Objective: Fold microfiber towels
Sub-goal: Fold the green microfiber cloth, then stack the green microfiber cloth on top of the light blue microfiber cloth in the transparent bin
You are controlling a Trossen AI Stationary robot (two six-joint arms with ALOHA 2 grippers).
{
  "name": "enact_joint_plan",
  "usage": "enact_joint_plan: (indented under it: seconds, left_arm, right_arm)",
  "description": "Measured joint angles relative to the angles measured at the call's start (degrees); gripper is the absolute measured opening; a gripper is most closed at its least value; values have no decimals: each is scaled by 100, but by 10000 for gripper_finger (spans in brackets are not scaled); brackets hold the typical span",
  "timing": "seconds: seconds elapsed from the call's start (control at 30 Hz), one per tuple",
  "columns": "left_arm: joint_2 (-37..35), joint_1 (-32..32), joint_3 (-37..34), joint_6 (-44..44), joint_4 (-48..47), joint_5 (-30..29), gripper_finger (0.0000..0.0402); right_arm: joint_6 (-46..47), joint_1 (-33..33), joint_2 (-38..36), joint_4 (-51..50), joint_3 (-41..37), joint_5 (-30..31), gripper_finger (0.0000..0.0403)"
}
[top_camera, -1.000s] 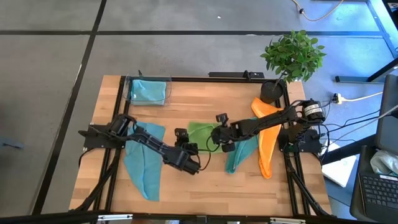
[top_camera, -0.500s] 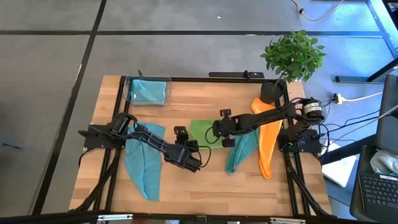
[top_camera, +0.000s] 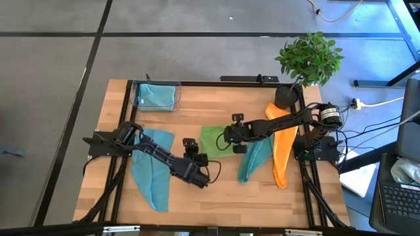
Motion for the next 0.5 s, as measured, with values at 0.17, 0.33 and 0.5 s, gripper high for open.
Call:
enact_joint_plan:
  seconds: [0.17,0.33,0.5]
  left_arm:
    - [0,-145,0,-308,46,159,79]
    - [0,-311,0,-437,111,230,79]
    - [0,-529,0,-553,-11,-2,79]
  right_arm:
    - [84,4,0,-41,0,567,135]
    - [177,92,2,-85,0,961,154]
    - [152,333,2,-74,0,836,148]
